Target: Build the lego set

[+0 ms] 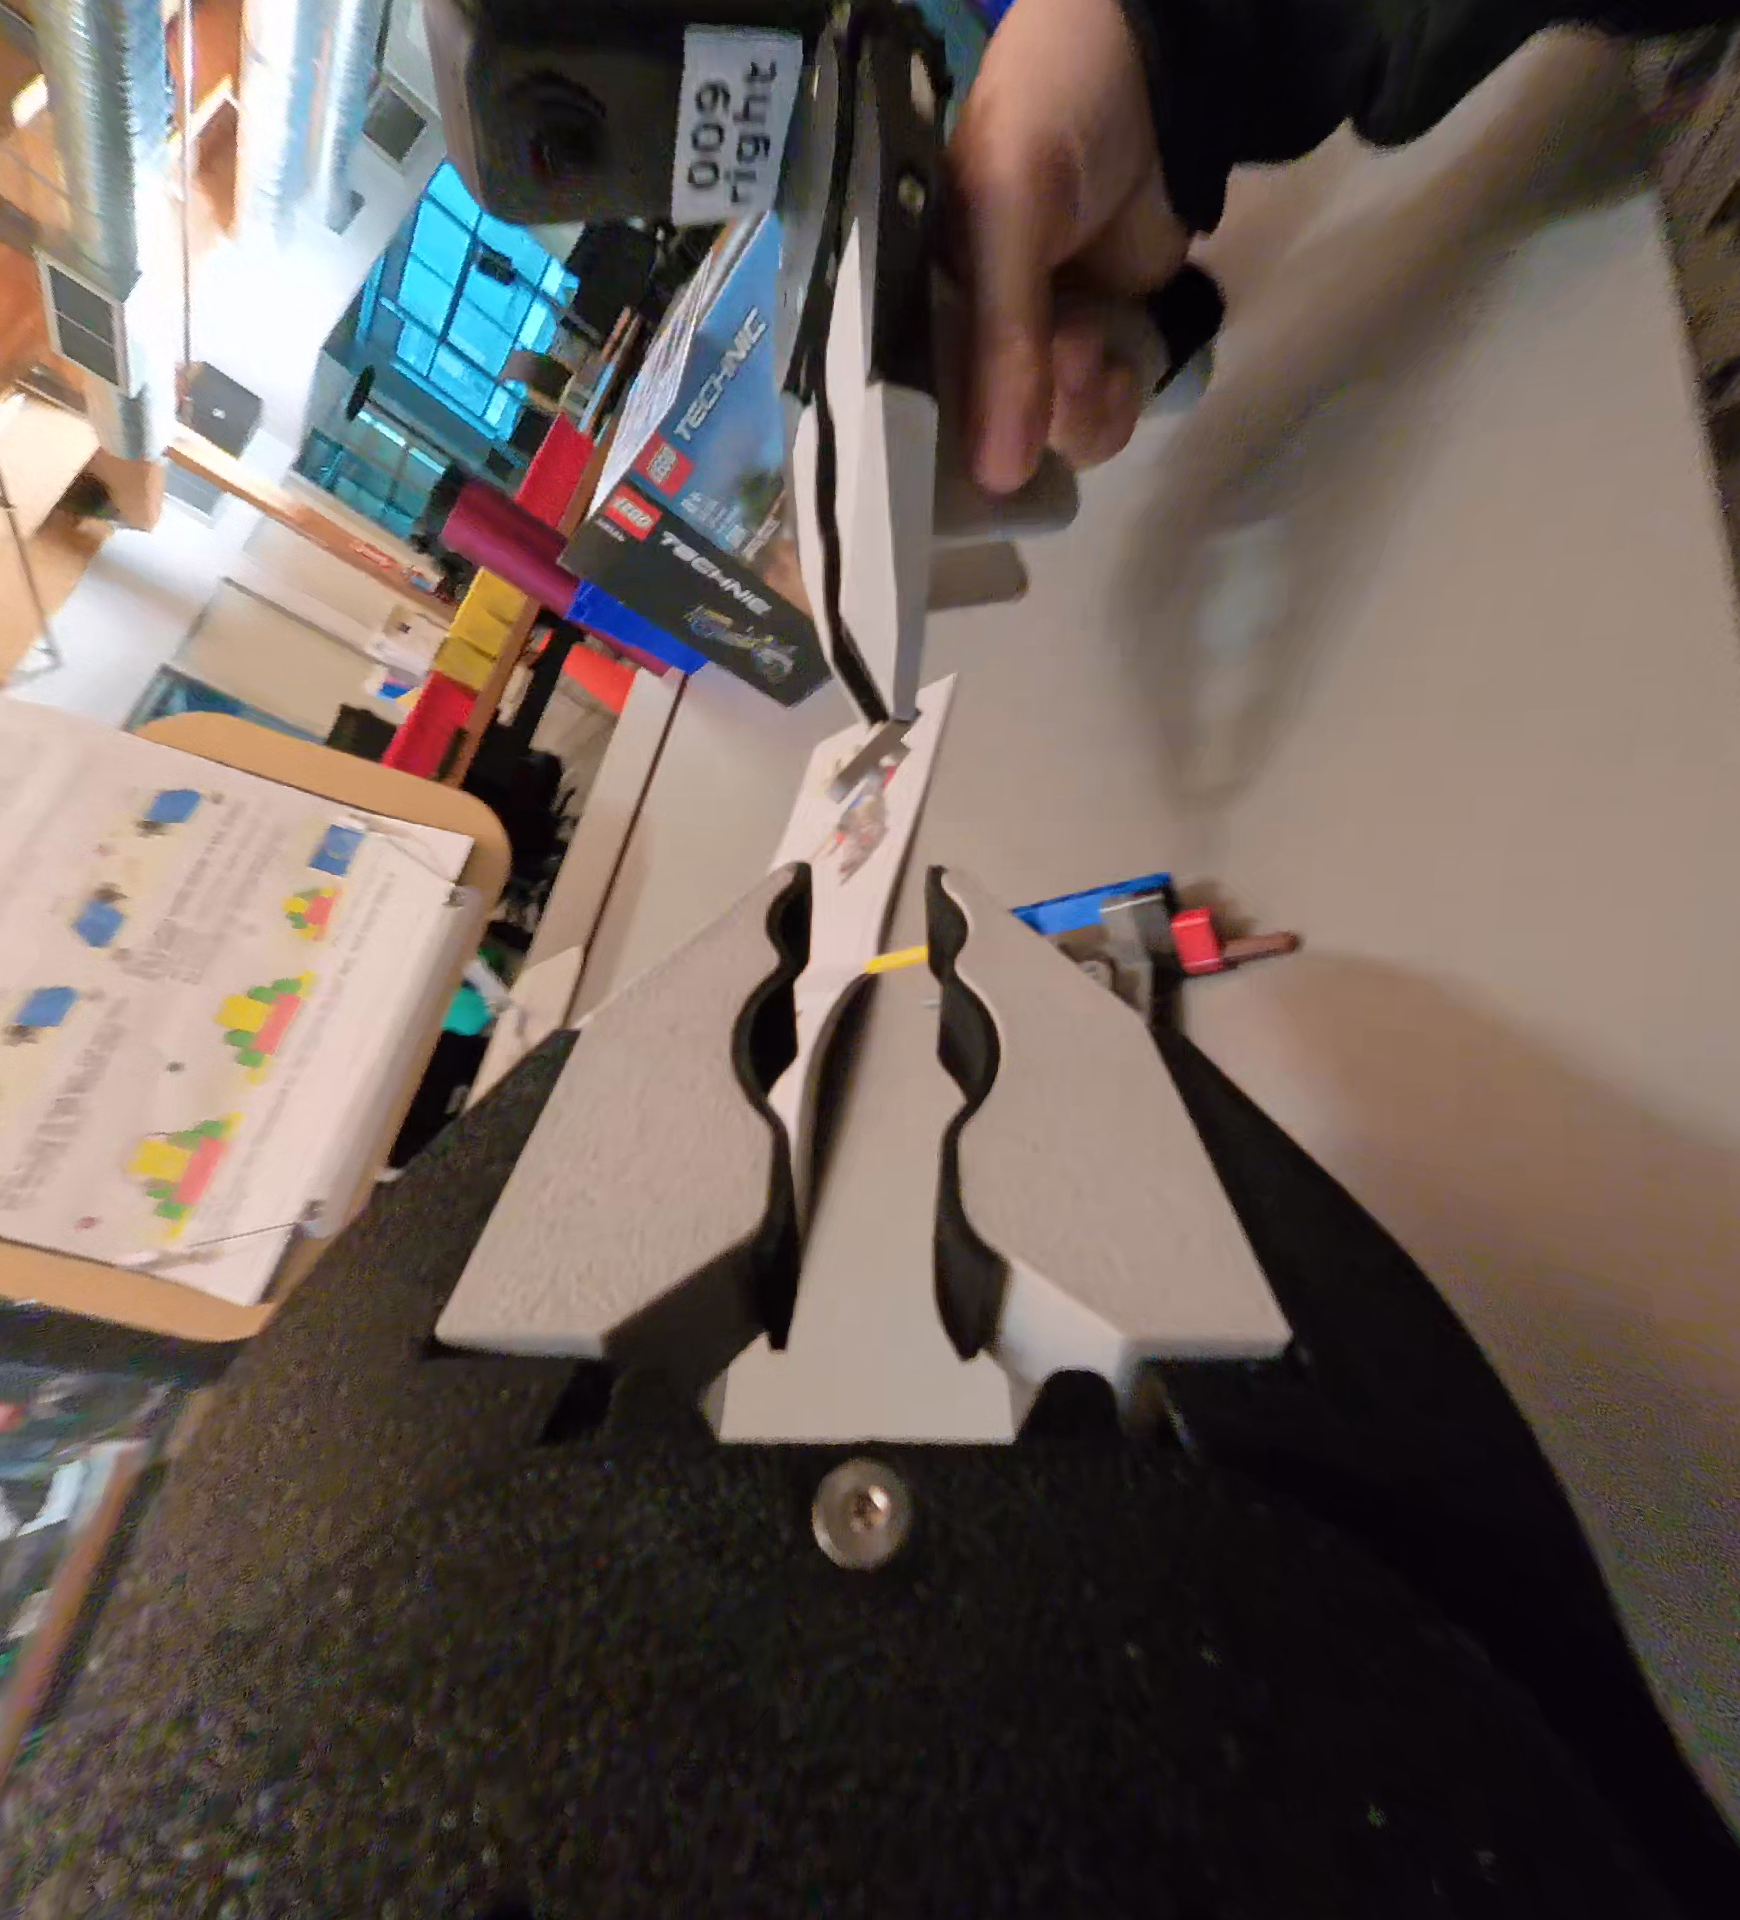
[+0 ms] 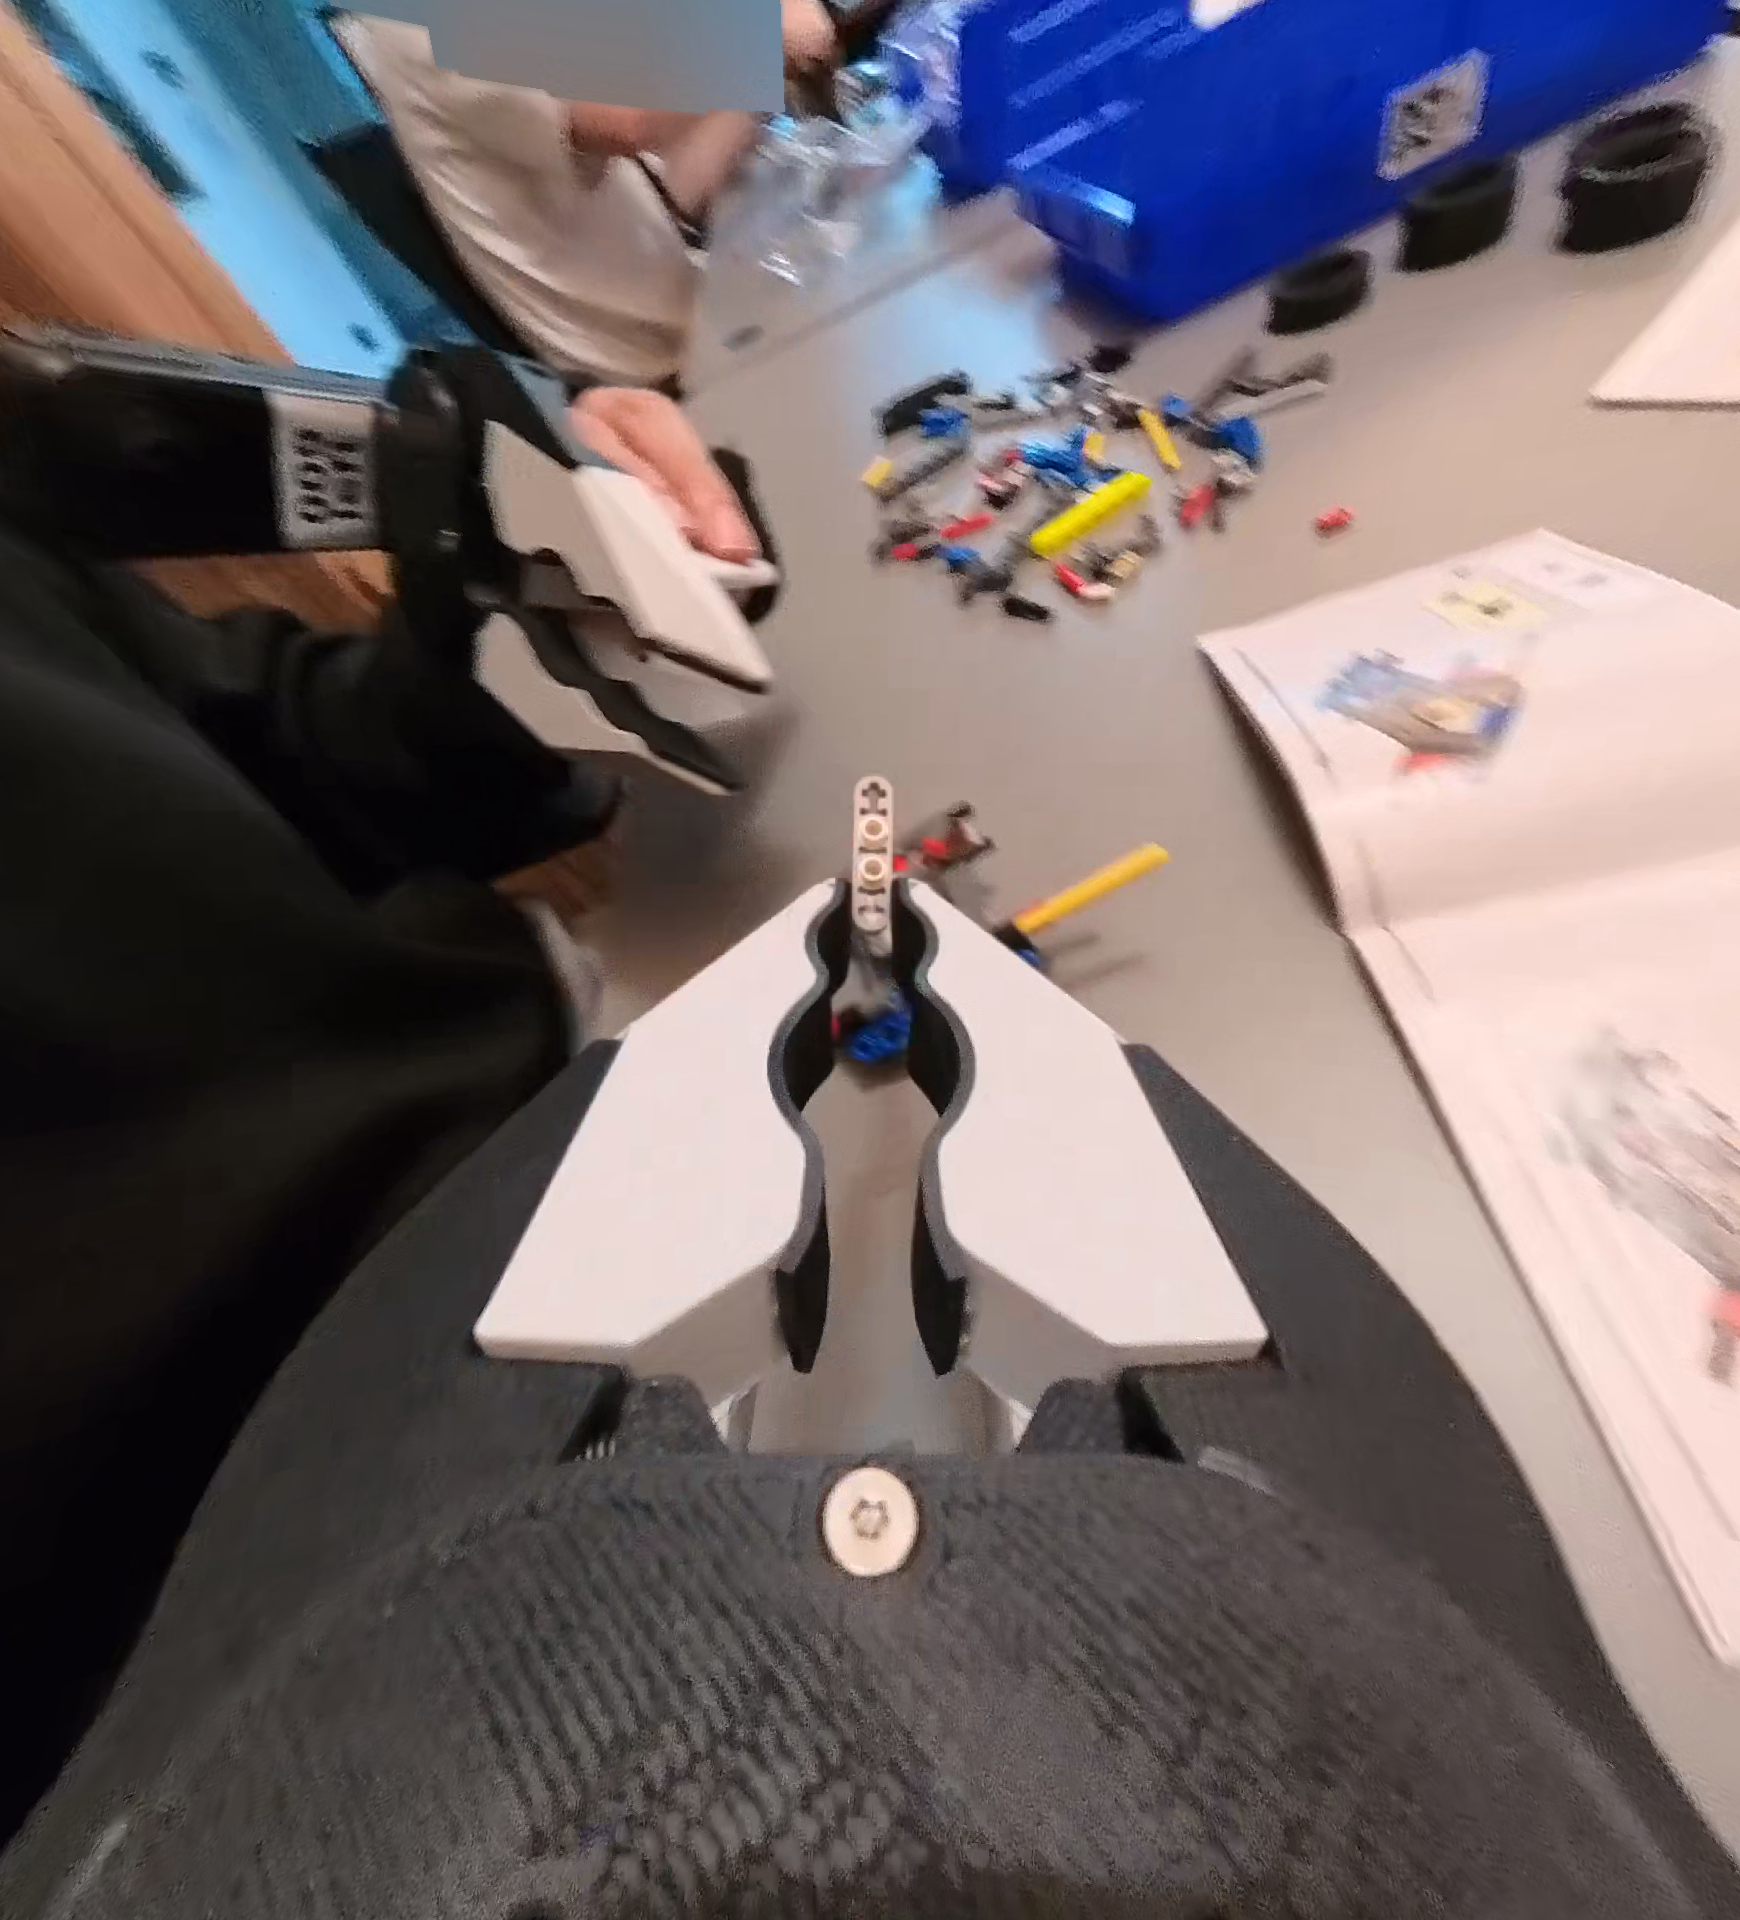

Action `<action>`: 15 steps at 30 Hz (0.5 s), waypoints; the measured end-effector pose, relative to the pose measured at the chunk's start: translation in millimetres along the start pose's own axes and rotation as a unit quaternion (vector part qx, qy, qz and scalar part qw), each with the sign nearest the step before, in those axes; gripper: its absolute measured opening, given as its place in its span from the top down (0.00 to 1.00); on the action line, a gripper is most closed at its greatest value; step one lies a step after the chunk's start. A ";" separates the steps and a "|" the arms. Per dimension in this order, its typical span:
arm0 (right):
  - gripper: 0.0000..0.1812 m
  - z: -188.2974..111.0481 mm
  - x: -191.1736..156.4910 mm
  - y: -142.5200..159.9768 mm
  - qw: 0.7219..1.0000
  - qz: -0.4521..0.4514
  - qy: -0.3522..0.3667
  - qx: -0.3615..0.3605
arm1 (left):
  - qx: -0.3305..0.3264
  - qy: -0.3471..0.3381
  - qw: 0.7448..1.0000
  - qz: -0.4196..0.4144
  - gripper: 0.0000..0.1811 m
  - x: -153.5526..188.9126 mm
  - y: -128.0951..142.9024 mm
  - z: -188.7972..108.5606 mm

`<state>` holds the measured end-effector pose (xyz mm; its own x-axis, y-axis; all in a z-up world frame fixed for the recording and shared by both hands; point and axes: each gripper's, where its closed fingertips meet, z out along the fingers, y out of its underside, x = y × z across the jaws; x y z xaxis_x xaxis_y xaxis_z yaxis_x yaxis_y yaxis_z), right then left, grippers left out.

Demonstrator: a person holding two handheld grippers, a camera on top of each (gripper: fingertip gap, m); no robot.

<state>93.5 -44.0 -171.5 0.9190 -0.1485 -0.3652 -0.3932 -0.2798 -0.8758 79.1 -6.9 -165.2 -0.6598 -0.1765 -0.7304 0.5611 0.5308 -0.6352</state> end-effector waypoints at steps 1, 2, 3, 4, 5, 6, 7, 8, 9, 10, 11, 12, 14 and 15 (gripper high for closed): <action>0.97 1.7 -7.1 -3.9 1.000 -0.004 -0.011 0.005 | -0.015 -0.008 1.000 0.020 0.89 -4.6 0.1 2.8; 0.97 3.4 -12.6 -5.9 1.000 -0.012 -0.018 0.006 | -0.029 -0.017 0.999 0.042 0.89 -8.6 0.7 5.5; 0.97 4.8 -19.0 -6.5 0.999 -0.020 -0.028 0.001 | -0.038 -0.022 0.997 0.066 0.90 -10.9 0.5 7.7; 0.97 5.7 -24.4 -7.1 0.999 -0.027 -0.035 -0.002 | -0.043 -0.024 0.995 0.085 0.91 -11.6 -1.0 9.5; 0.97 6.1 -28.0 -8.7 0.999 -0.031 -0.038 -0.001 | -0.040 -0.025 0.994 0.097 0.92 -11.4 -4.5 10.6; 0.97 5.9 -30.9 -9.7 0.999 -0.033 -0.041 -0.001 | -0.030 -0.023 0.994 0.102 0.93 -9.8 -10.0 11.1; 0.97 5.7 -33.3 -9.1 0.998 -0.036 -0.043 -0.005 | -0.020 -0.018 0.994 0.104 0.94 -7.3 -15.6 11.2; 0.97 5.7 -34.7 -8.0 0.998 -0.039 -0.045 -0.009 | -0.013 -0.014 0.994 0.107 0.95 -5.4 -19.7 11.1; 0.97 5.8 -35.3 -7.4 0.998 -0.040 -0.046 -0.010 | -0.011 -0.014 0.994 0.112 0.96 -4.8 -22.1 10.8; 0.97 6.0 -35.9 -6.9 0.998 -0.042 -0.047 -0.010 | -0.012 -0.015 0.993 0.118 0.98 -4.9 -23.2 10.6; 0.97 6.5 -35.9 -6.5 0.998 -0.046 -0.046 -0.010 | -0.017 -0.014 0.992 0.121 0.98 -4.7 -23.0 10.5; 0.97 6.9 -35.7 -5.8 0.998 -0.052 -0.044 -0.012 | -0.021 -0.011 0.992 0.122 0.98 -4.1 -22.2 10.5; 0.97 8.2 -33.1 -5.7 0.996 -0.083 -0.027 -0.015 | -0.031 -0.008 0.993 0.114 0.98 -4.2 -18.3 11.2; 0.97 8.9 -30.8 -7.2 0.994 -0.107 -0.010 -0.013 | -0.036 -0.009 0.994 0.103 0.99 -5.2 -15.5 11.6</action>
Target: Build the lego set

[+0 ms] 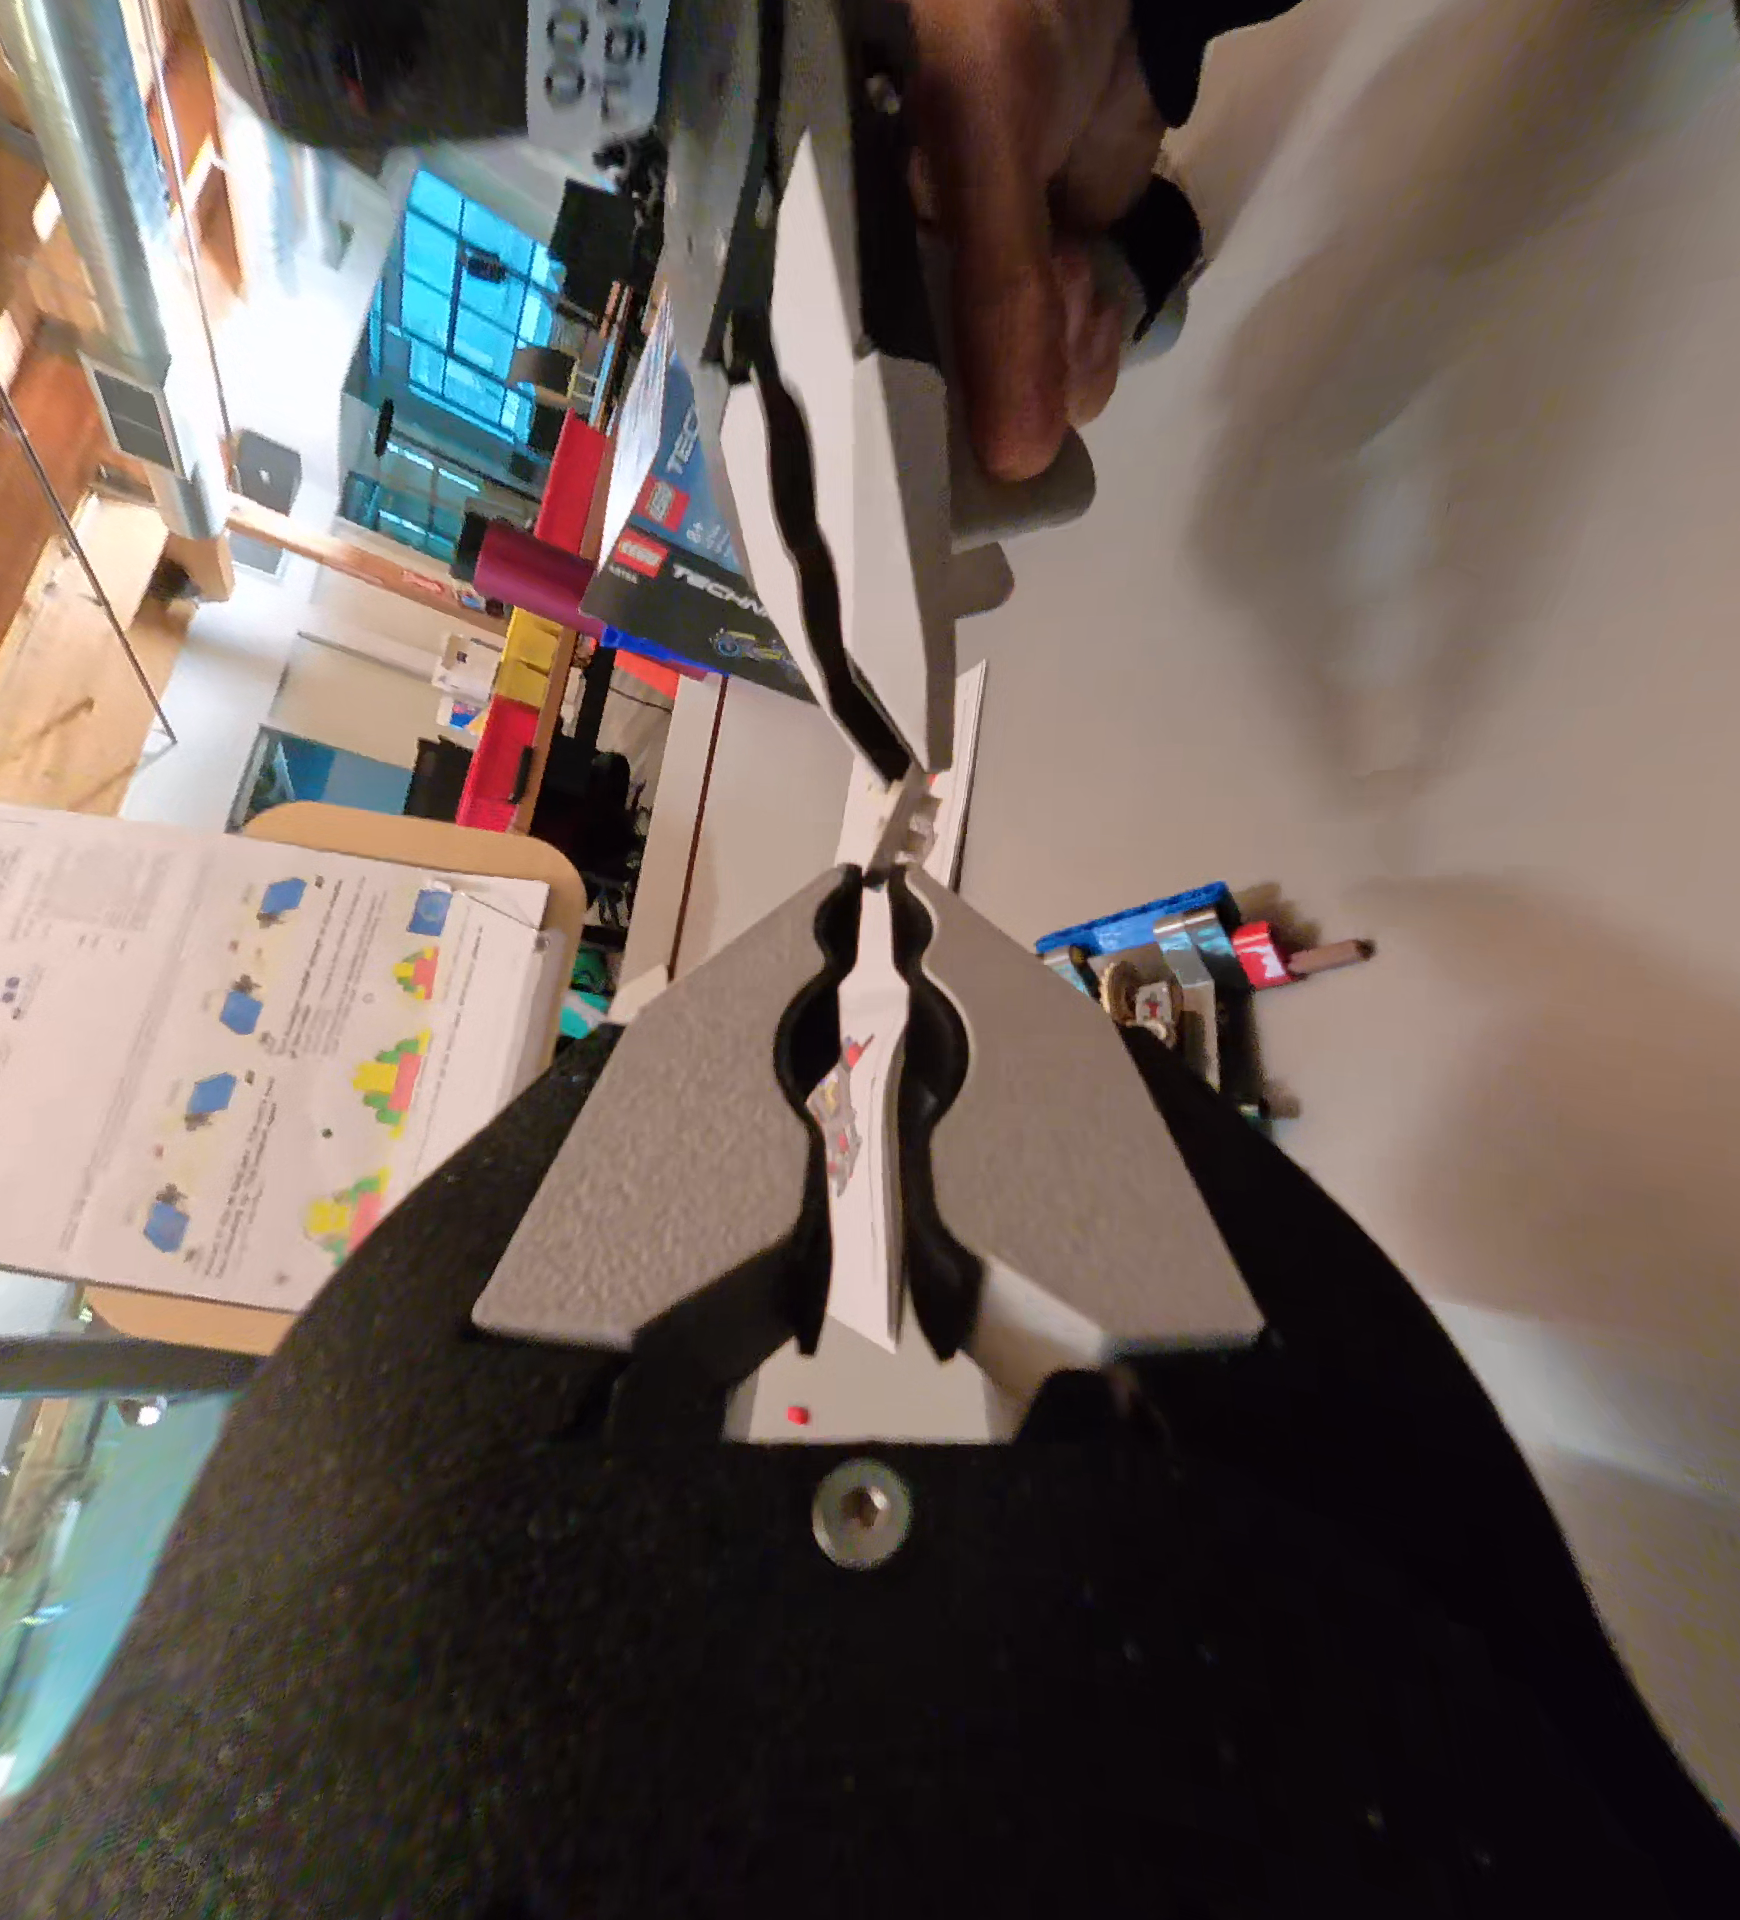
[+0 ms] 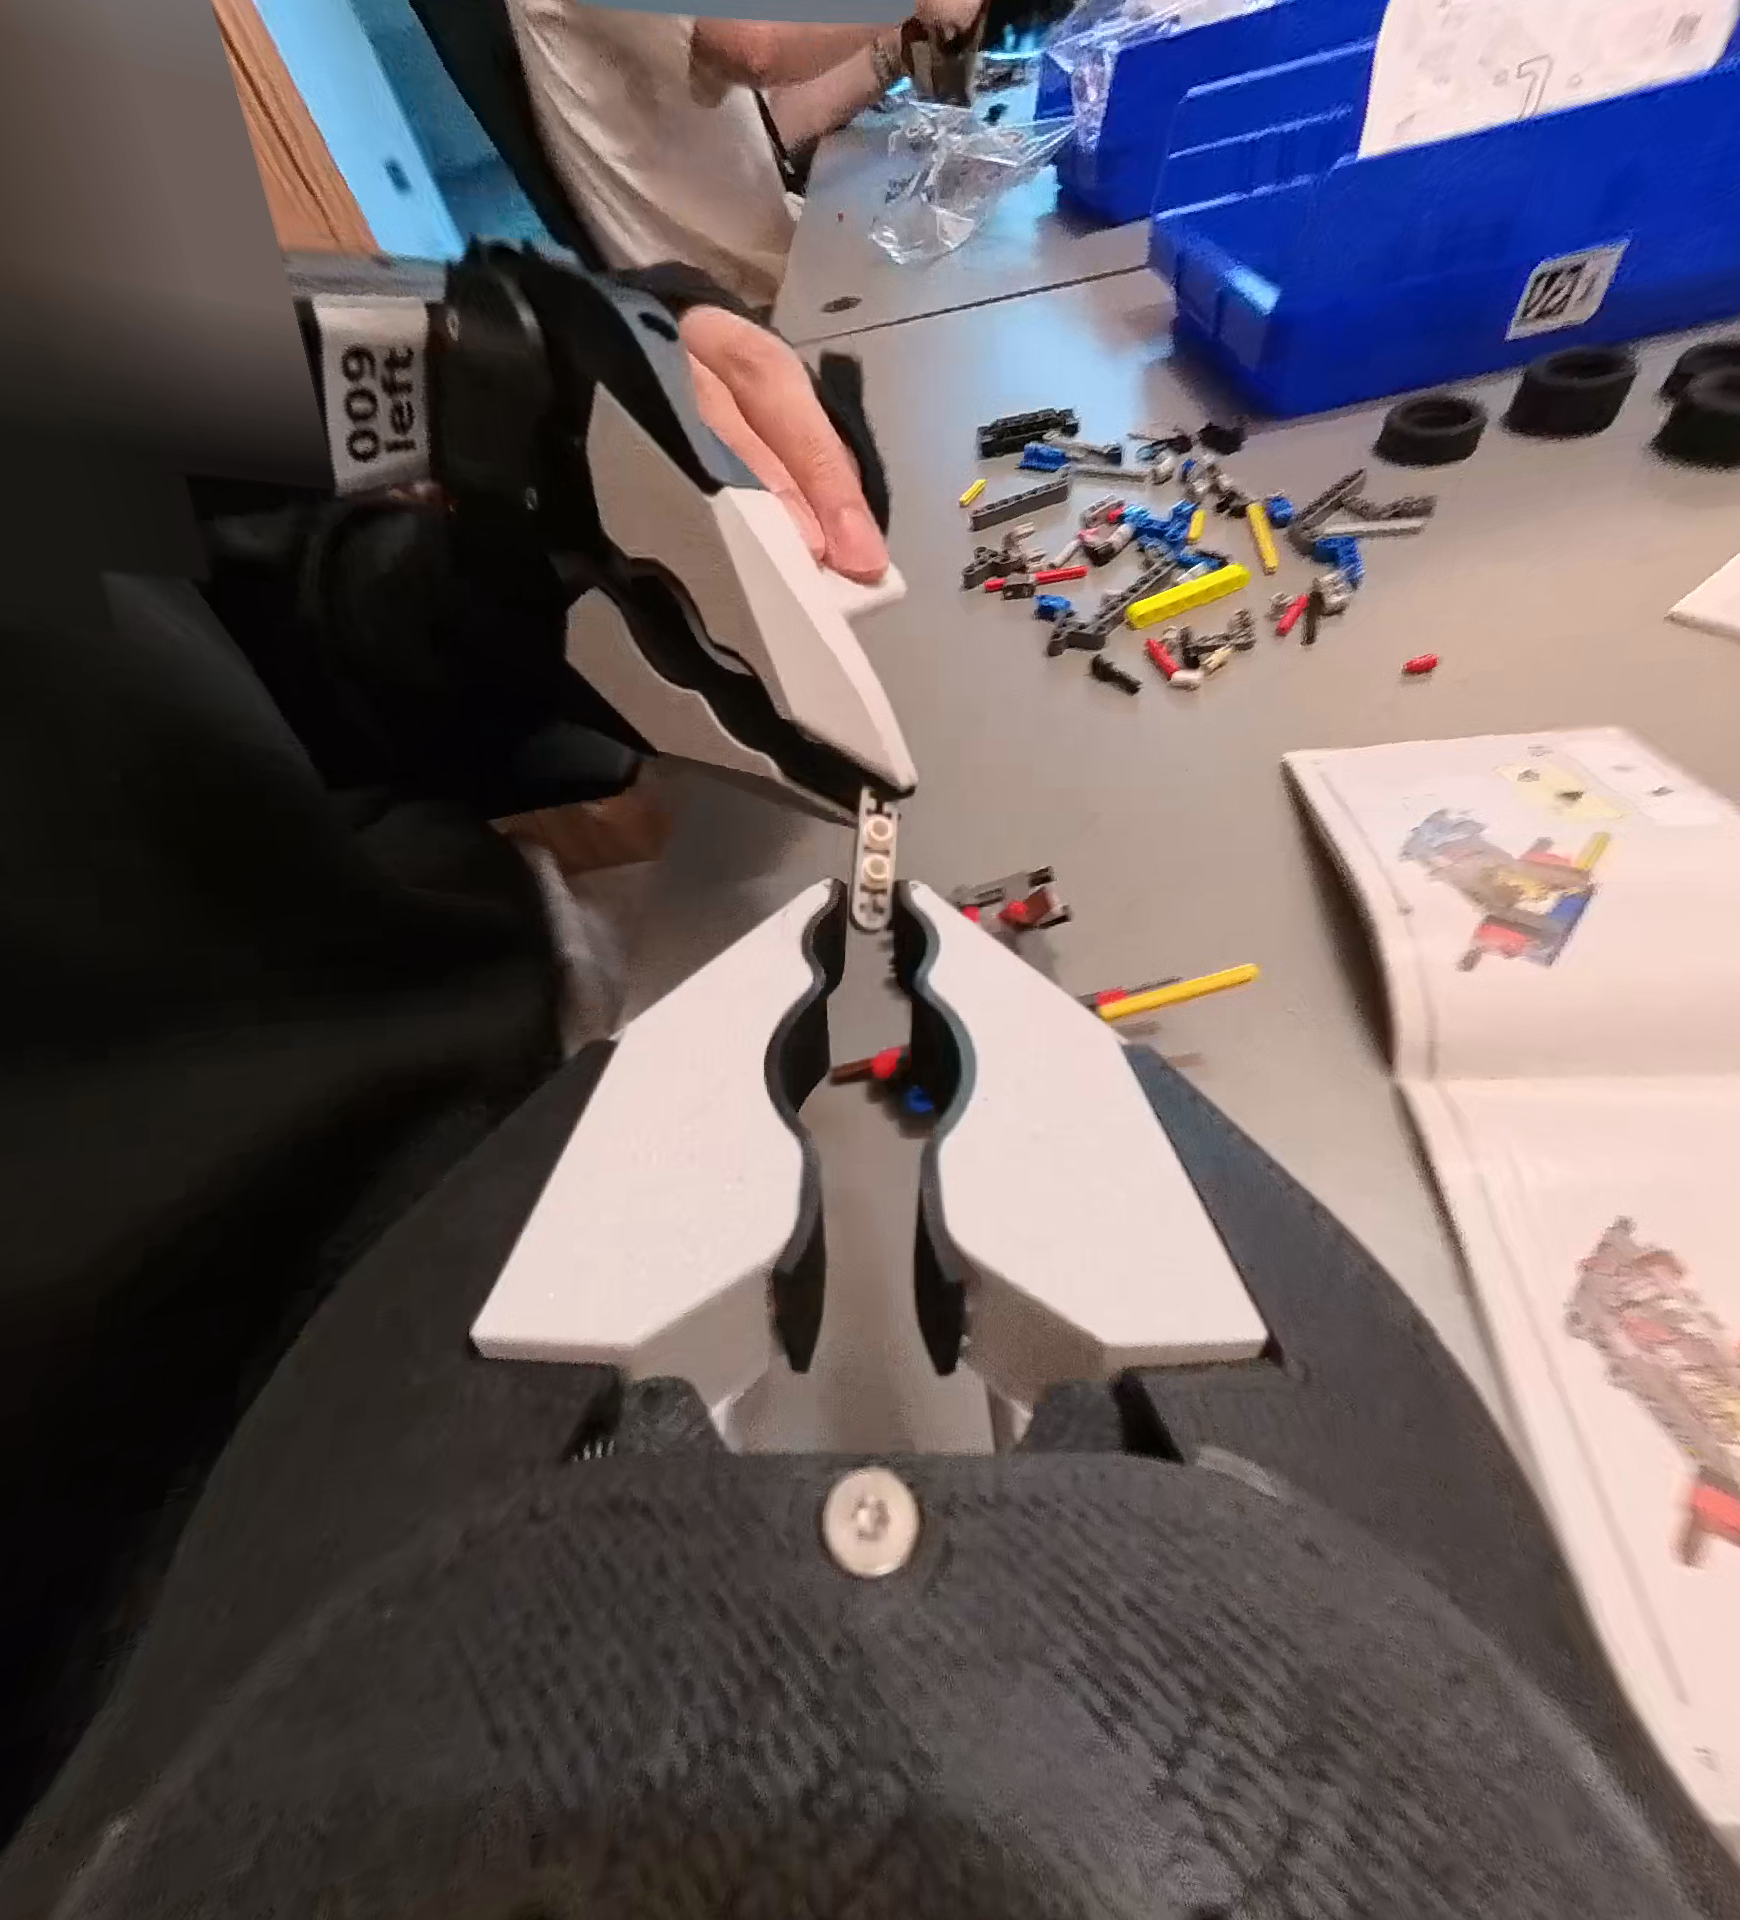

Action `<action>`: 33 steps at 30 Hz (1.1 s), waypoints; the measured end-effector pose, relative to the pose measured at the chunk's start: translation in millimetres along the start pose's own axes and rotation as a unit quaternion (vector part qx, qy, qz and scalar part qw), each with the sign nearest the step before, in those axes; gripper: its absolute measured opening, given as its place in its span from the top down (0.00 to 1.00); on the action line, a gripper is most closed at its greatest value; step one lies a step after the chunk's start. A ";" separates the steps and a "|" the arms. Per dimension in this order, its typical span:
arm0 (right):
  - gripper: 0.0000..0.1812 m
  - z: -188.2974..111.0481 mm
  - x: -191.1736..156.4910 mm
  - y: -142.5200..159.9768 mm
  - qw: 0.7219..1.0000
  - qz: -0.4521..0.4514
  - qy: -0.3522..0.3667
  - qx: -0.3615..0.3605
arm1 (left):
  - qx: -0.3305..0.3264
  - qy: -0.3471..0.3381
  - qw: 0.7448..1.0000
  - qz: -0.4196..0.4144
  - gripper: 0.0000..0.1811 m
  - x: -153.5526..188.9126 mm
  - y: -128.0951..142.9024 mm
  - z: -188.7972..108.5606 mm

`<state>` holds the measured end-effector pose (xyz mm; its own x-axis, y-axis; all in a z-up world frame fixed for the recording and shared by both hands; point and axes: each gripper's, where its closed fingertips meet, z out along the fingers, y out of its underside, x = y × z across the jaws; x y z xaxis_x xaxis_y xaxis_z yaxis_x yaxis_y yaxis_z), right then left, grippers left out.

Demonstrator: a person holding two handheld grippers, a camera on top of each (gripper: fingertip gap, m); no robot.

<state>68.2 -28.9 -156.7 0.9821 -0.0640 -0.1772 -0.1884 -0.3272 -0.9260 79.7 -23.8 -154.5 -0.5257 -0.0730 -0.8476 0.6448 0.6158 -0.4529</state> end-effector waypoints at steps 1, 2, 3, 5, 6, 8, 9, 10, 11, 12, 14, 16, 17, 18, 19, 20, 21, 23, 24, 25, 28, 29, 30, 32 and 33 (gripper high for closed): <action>0.95 0.4 1.7 -1.5 0.999 -0.030 0.015 0.001 | -0.002 0.001 1.000 -0.014 0.99 -0.1 2.5 0.7; 0.92 1.2 3.3 -2.6 0.997 -0.066 0.031 0.000 | -0.004 -0.001 1.000 -0.029 0.99 -1.0 4.9 1.1; 0.90 2.1 5.3 -3.4 0.993 -0.110 0.051 -0.002 | -0.005 -0.005 0.999 -0.045 0.99 -2.6 7.8 1.5; 0.87 5.4 8.1 -4.2 0.976 -0.195 0.093 -0.003 | -0.007 -0.003 0.997 -0.079 0.99 -3.6 13.3 2.8; 0.86 7.1 11.9 -3.9 0.965 -0.233 0.118 -0.007 | -0.006 -0.004 0.996 -0.094 0.99 -4.4 15.5 3.1; 0.88 10.8 18.8 -1.1 0.945 -0.287 0.153 -0.019 | -0.001 0.000 0.993 -0.114 0.99 -4.4 17.7 3.2; 0.89 12.4 21.4 0.6 0.938 -0.305 0.164 -0.025 | 0.001 0.005 0.992 -0.124 0.99 -3.8 18.7 3.1; 0.89 12.7 25.6 0.4 0.929 -0.322 0.181 -0.029 | 0.003 0.009 0.991 -0.132 0.99 -3.1 19.5 2.9; 0.90 12.9 28.3 0.5 0.921 -0.338 0.193 -0.033 | 0.007 0.014 0.990 -0.137 0.99 -2.3 19.7 2.4; 0.91 14.1 28.7 2.6 0.916 -0.351 0.192 -0.039 | 0.010 0.018 0.990 -0.141 0.99 -1.6 19.9 1.7; 0.95 15.2 30.2 4.3 0.905 -0.373 0.199 -0.047 | 0.011 0.023 0.989 -0.145 0.99 -1.0 21.8 0.5; 0.97 15.9 29.9 4.8 0.895 -0.395 0.201 -0.049 | 0.012 0.027 0.989 -0.146 0.99 -0.1 22.6 -0.8; 0.98 16.1 30.7 4.6 0.892 -0.400 0.203 -0.050 | 0.010 0.028 0.989 -0.145 0.99 0.1 23.3 -1.2; 0.98 17.0 29.6 4.3 0.888 -0.410 0.202 -0.049 | 0.005 0.032 0.989 -0.141 0.99 1.1 24.4 -1.4; 0.98 17.5 30.0 4.1 0.884 -0.417 0.205 -0.051 | 0.002 0.032 0.990 -0.137 0.99 1.3 25.2 -1.5; 0.97 18.2 31.3 4.9 0.881 -0.422 0.208 -0.058 | -0.002 0.031 0.990 -0.135 0.99 1.1 26.2 -1.5; 0.97 19.3 32.0 6.2 0.877 -0.427 0.209 -0.065 | -0.007 0.033 0.991 -0.133 0.99 1.9 27.6 -1.3; 0.98 20.5 35.2 7.3 0.868 -0.437 0.220 -0.078 | -0.019 0.033 0.991 -0.125 0.99 3.0 30.4 -0.9; 0.98 21.5 36.6 8.9 0.865 -0.441 0.222 -0.086 | -0.027 0.035 0.992 -0.120 0.99 4.3 32.2 -0.6; 0.98 22.7 38.1 11.6 0.862 -0.444 0.224 -0.098 | -0.036 0.038 0.992 -0.115 0.99 5.7 33.9 -0.1; 0.98 25.9 42.9 16.2 0.842 -0.469 0.236 -0.121 | -0.060 0.040 0.992 -0.101 0.99 7.9 39.8 1.2; 0.97 27.0 44.1 17.7 0.839 -0.473 0.237 -0.126 | -0.067 0.042 0.992 -0.097 0.99 9.1 41.6 1.6; 0.98 27.5 45.3 17.6 0.835 -0.478 0.242 -0.126 | -0.072 0.041 0.992 -0.094 0.99 9.6 42.9 2.1; 0.96 29.3 45.9 20.4 0.837 -0.477 0.237 -0.128 | -0.079 0.043 0.992 -0.091 0.99 10.9 44.9 2.3; 0.95 29.7 46.0 20.6 0.840 -0.473 0.236 -0.125 | -0.081 0.043 0.992 -0.092 0.99 11.0 45.3 2.3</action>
<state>109.6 -10.6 -193.8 0.5946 -0.0111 0.8039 0.6229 -0.6258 -0.4693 104.4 1.5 -185.0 -0.6755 -0.1326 -0.7253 0.4404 0.7163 -0.5412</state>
